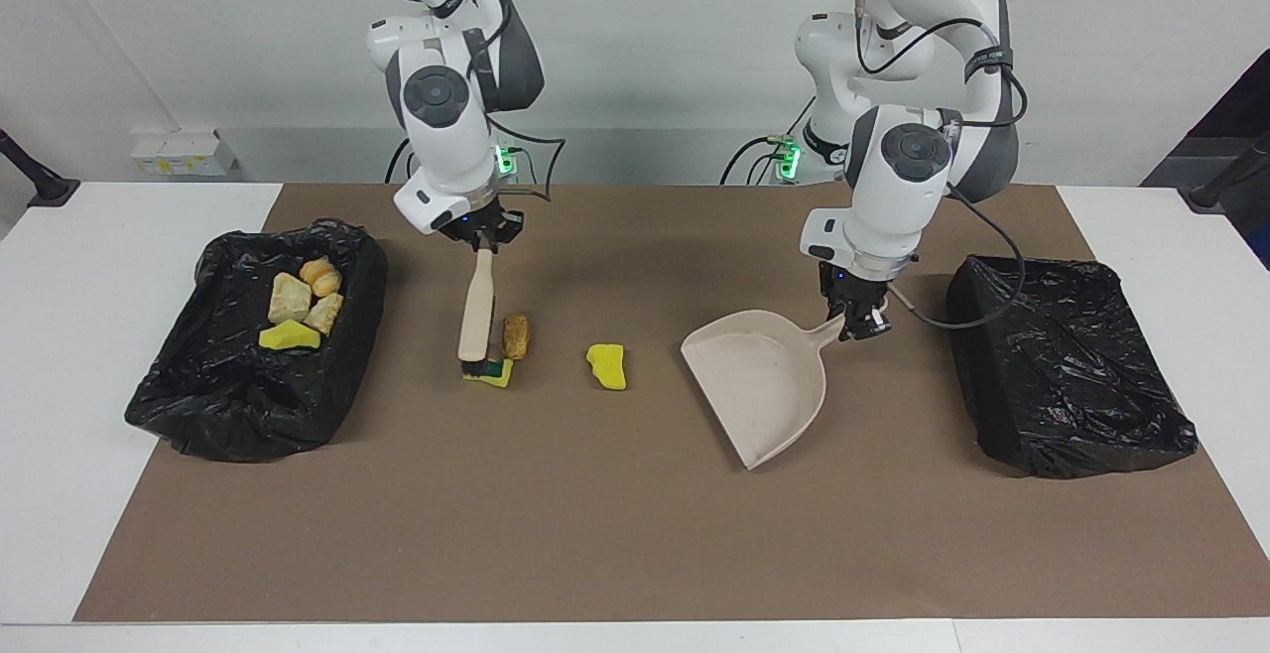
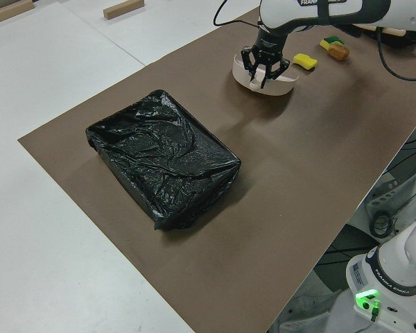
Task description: Sweep and dump trash in bin
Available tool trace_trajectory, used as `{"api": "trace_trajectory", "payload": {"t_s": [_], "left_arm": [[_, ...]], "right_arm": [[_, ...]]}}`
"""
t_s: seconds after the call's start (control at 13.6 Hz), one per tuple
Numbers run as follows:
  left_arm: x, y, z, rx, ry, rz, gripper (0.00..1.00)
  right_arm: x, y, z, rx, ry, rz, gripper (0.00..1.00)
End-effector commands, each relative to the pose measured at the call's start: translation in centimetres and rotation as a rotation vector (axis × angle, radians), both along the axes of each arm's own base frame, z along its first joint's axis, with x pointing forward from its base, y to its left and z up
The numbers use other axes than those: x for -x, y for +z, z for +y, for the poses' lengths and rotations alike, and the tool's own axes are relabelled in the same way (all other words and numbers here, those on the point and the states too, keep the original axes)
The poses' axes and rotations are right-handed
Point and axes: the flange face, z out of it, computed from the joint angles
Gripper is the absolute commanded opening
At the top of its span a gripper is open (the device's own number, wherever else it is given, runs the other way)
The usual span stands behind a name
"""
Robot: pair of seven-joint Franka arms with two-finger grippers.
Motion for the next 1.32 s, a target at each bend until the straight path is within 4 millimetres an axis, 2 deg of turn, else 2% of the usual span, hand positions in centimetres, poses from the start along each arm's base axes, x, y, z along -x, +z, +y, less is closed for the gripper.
{"api": "trace_trajectory", "payload": {"t_s": [0.0, 0.22, 0.51, 0.66, 0.88, 1.03, 1.25], "left_arm": [[0.6, -0.7, 0.0, -0.007, -0.082, -0.022, 0.0], [1.0, -1.1, 0.0, -0.032, -0.107, -0.037, 0.0], [1.3, -2.5, -1.4, -0.045, -0.162, -0.077, 0.0], [1.7, -2.6, -1.7, -0.045, -0.159, -0.078, 0.0], [2.2, -2.8, -2.5, -0.042, -0.174, -0.082, 0.0], [2.2, -2.7, -2.5, -0.041, -0.176, -0.084, 0.0], [2.3, -2.8, -2.4, -0.043, -0.176, -0.081, 0.0]], "right_arm": [[-0.4, -1.2, -2.1, 0.038, 0.038, -0.007, 0.0], [-1.1, -3.3, -3.7, 0.065, 0.042, -0.019, 0.0], [-1.7, -3.8, -7.1, 0.086, 0.078, -0.014, 0.0], [-0.8, -5.5, -6.5, 0.082, 0.076, 0.012, 0.0], [-0.8, -7.0, -3.9, 0.055, 0.024, 0.004, 0.0], [-0.5, -7.2, -0.8, -0.013, -0.005, 0.005, 0.0], [-0.3, -9.9, 5.9, 0.017, -0.138, -0.035, 0.0]]}}
